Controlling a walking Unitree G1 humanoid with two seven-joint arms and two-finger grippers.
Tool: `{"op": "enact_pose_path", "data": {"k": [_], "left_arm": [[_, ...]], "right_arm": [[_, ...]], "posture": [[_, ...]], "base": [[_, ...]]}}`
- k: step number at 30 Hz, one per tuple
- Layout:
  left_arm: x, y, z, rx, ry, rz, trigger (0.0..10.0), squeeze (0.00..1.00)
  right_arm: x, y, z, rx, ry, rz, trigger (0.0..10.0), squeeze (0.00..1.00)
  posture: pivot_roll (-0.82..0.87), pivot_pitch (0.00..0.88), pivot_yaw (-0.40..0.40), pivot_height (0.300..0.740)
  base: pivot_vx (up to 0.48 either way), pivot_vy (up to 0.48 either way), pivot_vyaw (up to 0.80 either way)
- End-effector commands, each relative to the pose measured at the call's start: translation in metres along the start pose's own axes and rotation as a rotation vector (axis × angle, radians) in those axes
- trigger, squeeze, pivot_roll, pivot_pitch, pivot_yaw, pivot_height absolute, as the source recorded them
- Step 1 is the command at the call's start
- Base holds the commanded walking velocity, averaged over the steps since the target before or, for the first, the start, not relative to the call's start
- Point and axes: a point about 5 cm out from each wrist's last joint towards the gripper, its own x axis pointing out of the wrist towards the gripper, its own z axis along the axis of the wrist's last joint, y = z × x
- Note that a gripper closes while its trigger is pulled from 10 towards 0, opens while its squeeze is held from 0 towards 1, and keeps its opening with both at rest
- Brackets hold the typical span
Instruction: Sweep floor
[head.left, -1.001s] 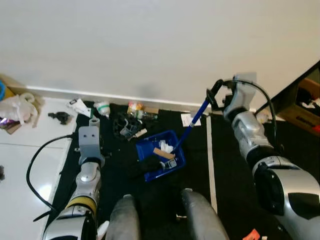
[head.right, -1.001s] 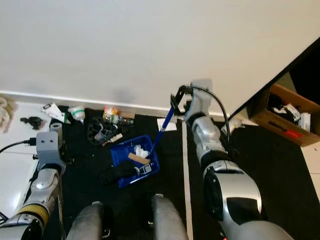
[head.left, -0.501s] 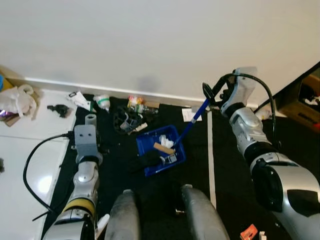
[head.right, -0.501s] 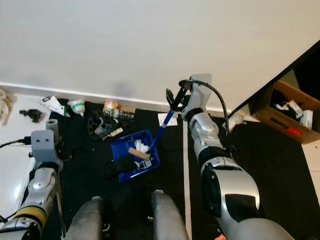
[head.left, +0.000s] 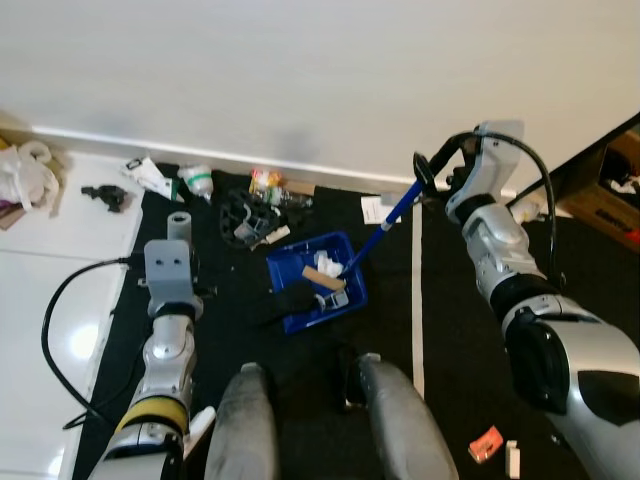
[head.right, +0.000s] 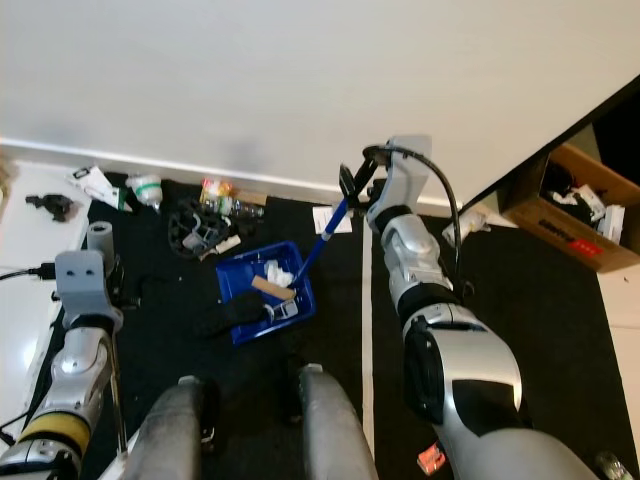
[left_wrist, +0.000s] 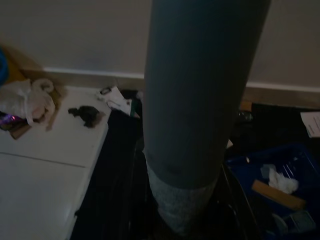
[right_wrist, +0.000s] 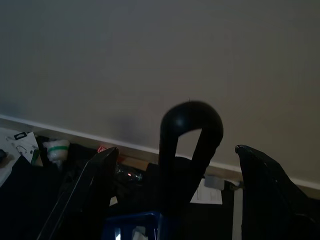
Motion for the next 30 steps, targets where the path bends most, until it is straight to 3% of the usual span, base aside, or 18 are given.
{"op": "enact_pose_path", "data": {"k": [1, 11, 30], "left_arm": [[-0.009, 0.001, -0.007, -0.003, 0.021, 0.009, 10.0, 0.0], [-0.019, 0.013, 0.006, 0.009, -0.05, 0.048, 10.0, 0.0], [-0.024, 0.013, 0.017, 0.04, -0.062, 0.016, 10.0, 0.0]], "right_arm": [[-0.003, -0.006, -0.006, -0.003, 0.032, -0.015, 10.0, 0.0], [0.003, -0.002, 0.002, 0.007, 0.032, -0.017, 10.0, 0.0], [0.007, 0.008, 0.004, 0.01, 0.035, 0.031, 10.0, 0.0]], "posture": [[0.18, 0.319, -0.224, 0.74], [0.23, 0.355, -0.24, 0.74], [0.27, 0.372, -0.225, 0.74]], "base": [[0.0, 0.0, 0.0], [0.0, 0.0, 0.0], [0.0, 0.0, 0.0]]}}
